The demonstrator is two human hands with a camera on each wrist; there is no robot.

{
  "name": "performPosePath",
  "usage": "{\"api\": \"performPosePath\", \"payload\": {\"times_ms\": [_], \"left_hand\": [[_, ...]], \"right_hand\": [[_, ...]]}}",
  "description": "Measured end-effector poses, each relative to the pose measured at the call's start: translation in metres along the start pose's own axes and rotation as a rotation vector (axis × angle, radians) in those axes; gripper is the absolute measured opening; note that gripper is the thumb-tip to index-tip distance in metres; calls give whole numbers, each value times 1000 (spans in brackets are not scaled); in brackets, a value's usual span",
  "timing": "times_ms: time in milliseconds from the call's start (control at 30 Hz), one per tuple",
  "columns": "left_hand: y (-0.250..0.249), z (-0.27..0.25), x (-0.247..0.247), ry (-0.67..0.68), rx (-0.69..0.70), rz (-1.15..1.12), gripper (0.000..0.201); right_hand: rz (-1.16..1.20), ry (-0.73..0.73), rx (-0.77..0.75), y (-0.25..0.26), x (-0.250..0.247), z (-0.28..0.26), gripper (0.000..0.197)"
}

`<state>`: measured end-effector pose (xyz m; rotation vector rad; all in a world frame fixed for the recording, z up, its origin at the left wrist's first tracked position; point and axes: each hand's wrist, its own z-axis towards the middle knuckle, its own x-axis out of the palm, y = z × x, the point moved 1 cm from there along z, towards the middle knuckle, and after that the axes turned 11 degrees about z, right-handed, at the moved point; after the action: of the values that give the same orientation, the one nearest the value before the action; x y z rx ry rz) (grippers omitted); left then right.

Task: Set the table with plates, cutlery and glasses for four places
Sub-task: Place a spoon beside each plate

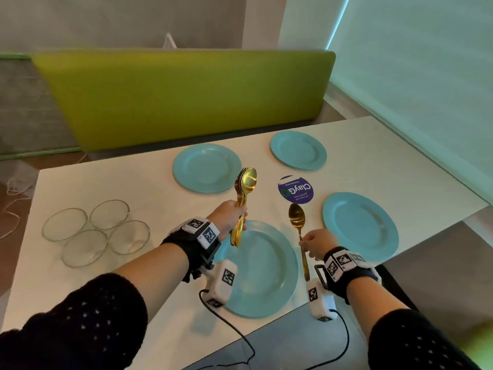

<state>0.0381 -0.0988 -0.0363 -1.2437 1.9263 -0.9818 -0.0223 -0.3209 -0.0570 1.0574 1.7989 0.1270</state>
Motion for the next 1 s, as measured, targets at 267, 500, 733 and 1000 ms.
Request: {"api": "performPosePath", "payload": {"times_ms": [267,500,733,1000], "left_hand": [[11,18,8,-38,-46,13,22],[5,21,10,-20,-40,46,21],[3,24,4,12,-37,59,20],[4,27,-1,57,-34,84,20]], "right_hand": [[-296,78,-23,-16,13,19,28],[-314,22,-3,-20,24,23,26],[-251,-79,40,-19,31,21,25],[-226,-106,58,-19,36,21,25]]}}
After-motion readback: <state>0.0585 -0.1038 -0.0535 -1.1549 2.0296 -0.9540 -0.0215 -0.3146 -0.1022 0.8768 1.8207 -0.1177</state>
